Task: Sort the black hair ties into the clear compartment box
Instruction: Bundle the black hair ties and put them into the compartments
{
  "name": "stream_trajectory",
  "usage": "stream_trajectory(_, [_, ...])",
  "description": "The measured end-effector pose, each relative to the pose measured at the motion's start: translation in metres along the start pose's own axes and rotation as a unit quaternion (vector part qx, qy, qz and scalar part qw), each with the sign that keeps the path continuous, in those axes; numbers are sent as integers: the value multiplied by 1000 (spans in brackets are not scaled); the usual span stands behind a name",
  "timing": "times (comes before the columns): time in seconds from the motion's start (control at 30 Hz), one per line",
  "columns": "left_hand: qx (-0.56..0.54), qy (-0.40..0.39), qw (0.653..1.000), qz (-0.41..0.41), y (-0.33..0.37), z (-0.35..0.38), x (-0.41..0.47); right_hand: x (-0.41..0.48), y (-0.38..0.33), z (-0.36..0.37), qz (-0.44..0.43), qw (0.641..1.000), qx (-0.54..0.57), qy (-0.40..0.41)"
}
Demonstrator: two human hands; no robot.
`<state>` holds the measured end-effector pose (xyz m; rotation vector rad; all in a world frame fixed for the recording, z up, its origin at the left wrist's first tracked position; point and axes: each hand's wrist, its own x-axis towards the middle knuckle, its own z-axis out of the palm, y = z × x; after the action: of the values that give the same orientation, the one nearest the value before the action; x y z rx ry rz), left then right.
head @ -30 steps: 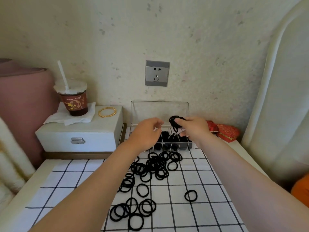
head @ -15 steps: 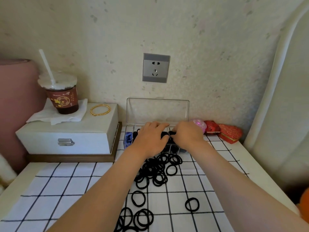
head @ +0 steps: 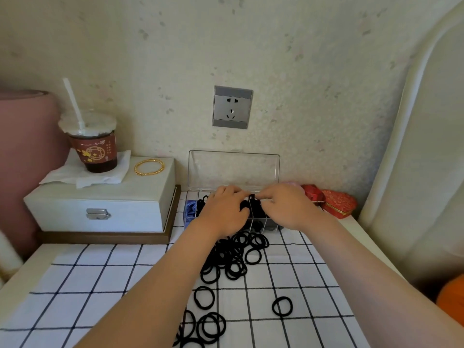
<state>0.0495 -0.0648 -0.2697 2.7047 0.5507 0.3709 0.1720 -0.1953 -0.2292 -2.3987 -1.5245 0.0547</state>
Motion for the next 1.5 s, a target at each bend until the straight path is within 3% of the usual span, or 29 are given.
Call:
stream_trajectory(0.17, [-10,19,1000,4,-7,-3,-2,-1,-4,18,-67,986,-156,1])
stream_trajectory(0.33, [35,2,999,21,-6,1,-4,-1,-9,27,-70,973,-216,-38])
stream_trajectory(0.4, [34,8,999,29,-6,2,-6,2,-8,25,-55,981,-175,-56])
stream_trajectory(0.5, [-1,30,998,56,-6,2,-9,0,-5,11,-1,998,47,-42])
stream_trajectory(0.57, [6,26,997,71,-7,1,-11,-4,-5,1,32,994,108,-14])
stream_trajectory(0.7, [32,6,996,79,-5,2,-11,-13,-2,-1,16,996,86,18])
stream_trajectory(0.87, [-158,99,982,7,-4,-4,-9,-19,-1,17,-65,995,-74,26])
stream_trajectory(1.0, [-61,57,996,32,-10,1,-8,-23,-4,28,-95,981,-166,24])
stream_trajectory(1.17, [-9,37,998,58,-11,5,-12,-14,-5,21,-45,996,-77,-15])
stream_trajectory(1.33, [17,53,994,96,-6,-11,-33,-35,-15,7,-9,995,97,39])
stream_trajectory(1.4, [8,80,993,90,-1,-17,-47,-49,-22,2,-15,992,109,60])
stream_trajectory(1.5, [19,123,988,92,9,-20,-70,-70,-26,0,-11,995,99,-1])
